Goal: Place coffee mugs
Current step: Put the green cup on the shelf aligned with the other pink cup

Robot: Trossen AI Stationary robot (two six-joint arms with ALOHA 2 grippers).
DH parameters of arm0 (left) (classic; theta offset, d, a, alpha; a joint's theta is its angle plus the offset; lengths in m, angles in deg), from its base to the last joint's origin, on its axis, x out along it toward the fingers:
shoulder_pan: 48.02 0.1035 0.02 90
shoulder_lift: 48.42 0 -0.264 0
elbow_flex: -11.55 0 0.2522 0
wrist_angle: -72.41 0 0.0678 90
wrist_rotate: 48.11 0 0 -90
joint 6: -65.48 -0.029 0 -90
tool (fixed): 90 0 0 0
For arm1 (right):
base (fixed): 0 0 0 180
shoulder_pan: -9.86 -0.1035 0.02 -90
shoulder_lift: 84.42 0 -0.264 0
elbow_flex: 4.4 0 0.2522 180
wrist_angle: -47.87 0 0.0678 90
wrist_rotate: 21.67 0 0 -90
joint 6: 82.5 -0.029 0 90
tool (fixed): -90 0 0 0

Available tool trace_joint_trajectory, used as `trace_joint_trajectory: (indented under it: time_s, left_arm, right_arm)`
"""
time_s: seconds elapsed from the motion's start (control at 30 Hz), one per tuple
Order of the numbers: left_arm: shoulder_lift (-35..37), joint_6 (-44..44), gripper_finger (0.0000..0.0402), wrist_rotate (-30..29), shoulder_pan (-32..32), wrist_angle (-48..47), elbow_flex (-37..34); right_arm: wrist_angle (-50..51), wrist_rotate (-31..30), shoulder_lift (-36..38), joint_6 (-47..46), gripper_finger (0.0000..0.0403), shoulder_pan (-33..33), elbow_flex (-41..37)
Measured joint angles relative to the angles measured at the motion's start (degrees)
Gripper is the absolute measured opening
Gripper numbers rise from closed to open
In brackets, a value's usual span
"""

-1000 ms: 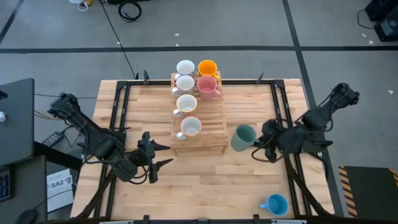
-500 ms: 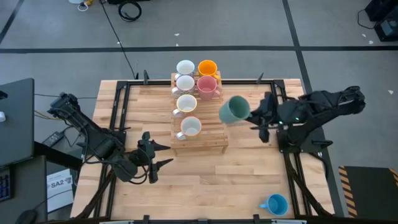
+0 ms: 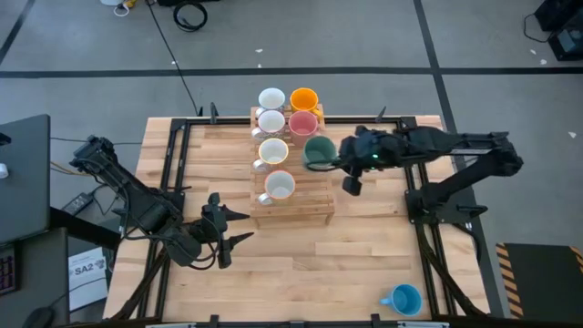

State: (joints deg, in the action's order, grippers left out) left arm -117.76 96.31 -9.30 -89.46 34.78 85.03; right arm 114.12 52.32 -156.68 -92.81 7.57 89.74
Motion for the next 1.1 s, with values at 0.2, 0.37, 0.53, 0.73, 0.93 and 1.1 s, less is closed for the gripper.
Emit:
trace_joint_trajectory:
  time_s: [0.2, 0.37, 0.53, 0.73, 0.93, 1.1]
  left_arm:
    - [0.0, 0.0, 0.0224, 0.0, 0.0, 0.0, 0.0]
    - [0.0, 0.0, 0.0224, 0.0, 0.0, 0.0, 0.0]
    - [0.0, 0.0, 0.0224, 0.0, 0.0, 0.0, 0.0]
    - [0.0, 0.0, 0.0224, 0.0, 0.0, 0.0, 0.0]
    - [0.0, 0.0, 0.0224, 1.1, 0.0, -0.1, 0.0]
    - [0.0, 0.0, 0.0224, 1.5, 0.0, -0.1, 0.0]
  right_arm:
    - [-0.2, 0.8, -4.6, 1.1, 0.0053, 4.1, 0.0]
    - [-0.6, 1.4, -7.5, 2.7, 0.0053, 6.0, 0.0]
    - [-1.7, 5.8, -9.3, 4.4, 0.0053, 7.1, 0.0]
    - [-4.0, 6.9, -10.4, 4.3, 0.0054, 8.0, 0.0]
    - [-3.6, 6.8, -10.8, 4.0, 0.0054, 9.3, 0.0]
    - [-3.4, 7.6, -11.1, 3.9, 0.0054, 10.3, 0.0]
